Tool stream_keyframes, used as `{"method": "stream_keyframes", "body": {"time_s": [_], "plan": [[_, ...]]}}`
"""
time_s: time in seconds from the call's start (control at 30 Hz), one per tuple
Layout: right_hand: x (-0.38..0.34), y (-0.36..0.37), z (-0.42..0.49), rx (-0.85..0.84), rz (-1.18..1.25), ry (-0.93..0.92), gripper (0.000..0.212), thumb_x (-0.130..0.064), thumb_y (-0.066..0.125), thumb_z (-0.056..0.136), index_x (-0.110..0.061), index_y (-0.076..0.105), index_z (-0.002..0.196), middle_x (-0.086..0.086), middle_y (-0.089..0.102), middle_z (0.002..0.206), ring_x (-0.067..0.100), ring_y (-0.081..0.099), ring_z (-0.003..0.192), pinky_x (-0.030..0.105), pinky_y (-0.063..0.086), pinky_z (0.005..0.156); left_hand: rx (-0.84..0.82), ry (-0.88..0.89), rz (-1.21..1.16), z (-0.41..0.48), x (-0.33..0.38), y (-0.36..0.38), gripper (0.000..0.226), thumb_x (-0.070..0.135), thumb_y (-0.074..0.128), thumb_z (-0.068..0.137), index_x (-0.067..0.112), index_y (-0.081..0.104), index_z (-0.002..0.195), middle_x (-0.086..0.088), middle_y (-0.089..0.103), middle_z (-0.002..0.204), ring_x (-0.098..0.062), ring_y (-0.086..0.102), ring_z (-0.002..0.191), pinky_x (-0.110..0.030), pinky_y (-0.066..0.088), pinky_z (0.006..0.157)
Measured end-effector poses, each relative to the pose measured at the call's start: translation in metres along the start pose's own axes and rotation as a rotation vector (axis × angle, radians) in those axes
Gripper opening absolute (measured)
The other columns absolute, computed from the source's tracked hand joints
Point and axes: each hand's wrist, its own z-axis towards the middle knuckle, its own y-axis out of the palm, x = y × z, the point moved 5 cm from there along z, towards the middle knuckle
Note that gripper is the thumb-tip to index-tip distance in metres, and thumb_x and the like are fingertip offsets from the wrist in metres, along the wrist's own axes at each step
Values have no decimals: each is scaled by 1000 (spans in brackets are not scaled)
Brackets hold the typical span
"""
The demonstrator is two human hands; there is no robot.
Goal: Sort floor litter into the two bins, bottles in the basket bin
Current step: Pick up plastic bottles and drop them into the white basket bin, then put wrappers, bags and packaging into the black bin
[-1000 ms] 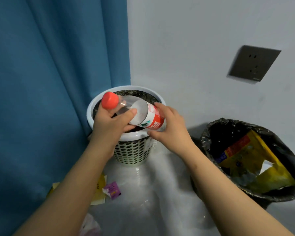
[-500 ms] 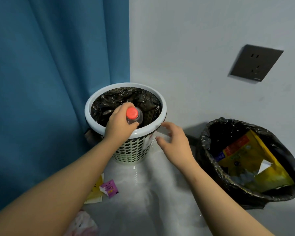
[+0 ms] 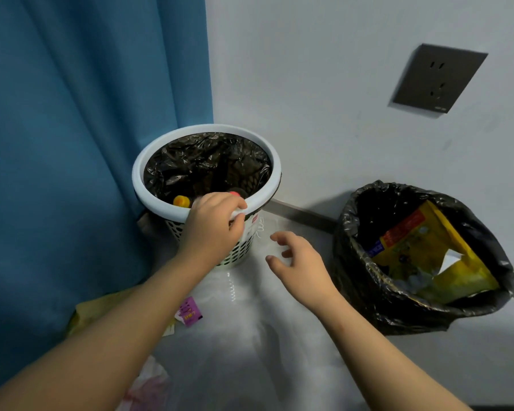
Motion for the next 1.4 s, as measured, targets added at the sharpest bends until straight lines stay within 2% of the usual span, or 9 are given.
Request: {"method": "stream_keyframes", "body": {"time_s": [0.17, 0.27, 0.37, 0.47, 0.7, 0.93, 1.1, 1.3, 1.4], "plan": [[21, 16, -30, -84, -64, -5, 39, -24, 58, 89, -23, 49, 127, -5, 51, 128, 8, 50, 111, 12, 33, 89, -45, 141, 97, -54, 16, 23, 22, 21, 46, 80, 16, 66, 87, 4, 67, 87, -16, 58, 90, -33, 44, 83], [43, 26, -54, -163, -91, 26, 40, -20, 58, 89, -18, 49, 129, 0, 51, 129, 12, 50, 116, 7, 27, 84, -275, 44, -36, -90, 17, 59, 30, 28, 43, 76, 17, 66, 92, 3, 68, 91, -19, 62, 87, -29, 46, 78], [72, 30, -74, -183, -97, 108, 41, -19, 58, 88, -16, 50, 128, 3, 53, 129, 16, 51, 115, 7, 27, 82, -550, -89, -103, -120, 22, 92, 35, 30, 45, 84, 18, 62, 111, 1, 65, 111, -24, 60, 104, -31, 46, 85], [103, 32, -93, -188, -81, 221, 41, -17, 58, 89, -14, 50, 128, 4, 52, 130, 17, 51, 115, 7, 27, 80, -772, -63, -52, -146, 34, 124, 35, 26, 50, 90, 24, 53, 125, 3, 56, 128, -19, 52, 118, -27, 41, 94], [161, 19, -131, -112, -110, 438, 39, -15, 60, 87, -12, 54, 125, 8, 55, 126, 22, 51, 116, 17, 32, 92, -1089, 2, -112, -182, 73, 180, 34, 29, 51, 89, 25, 53, 123, -2, 56, 126, -23, 53, 117, -32, 44, 96], [206, -13, -172, 146, -303, 635, 42, -30, 55, 76, -13, 65, 113, 11, 61, 120, 35, 54, 112, 39, 41, 92, -1191, -16, -195, -196, 111, 224, 29, 25, 53, 89, 21, 56, 118, -3, 61, 123, -25, 57, 112, -32, 46, 91], [230, -24, -202, 118, -371, 862, 47, -22, 57, 86, -22, 48, 132, 5, 37, 143, 28, 33, 130, 40, 31, 106, -1249, -127, -247, -208, 115, 239, 31, 21, 54, 88, 19, 58, 119, -4, 64, 121, -25, 61, 108, -34, 49, 93], [245, -18, -222, 129, -239, 982, 63, -22, 59, 84, -23, 32, 142, 7, 19, 151, 32, 26, 134, 48, 34, 106, -1240, -249, -273, -219, 112, 230, 33, 14, 52, 90, 11, 56, 122, -10, 61, 123, -25, 58, 111, -27, 44, 91], [243, -16, -229, 280, -155, 935, 66, -21, 61, 83, -18, 32, 142, 10, 23, 149, 34, 31, 133, 48, 35, 106, -1217, -322, -267, -222, 108, 218, 32, 14, 52, 90, 10, 56, 122, -11, 61, 123, -26, 58, 111, -26, 43, 90]]}}
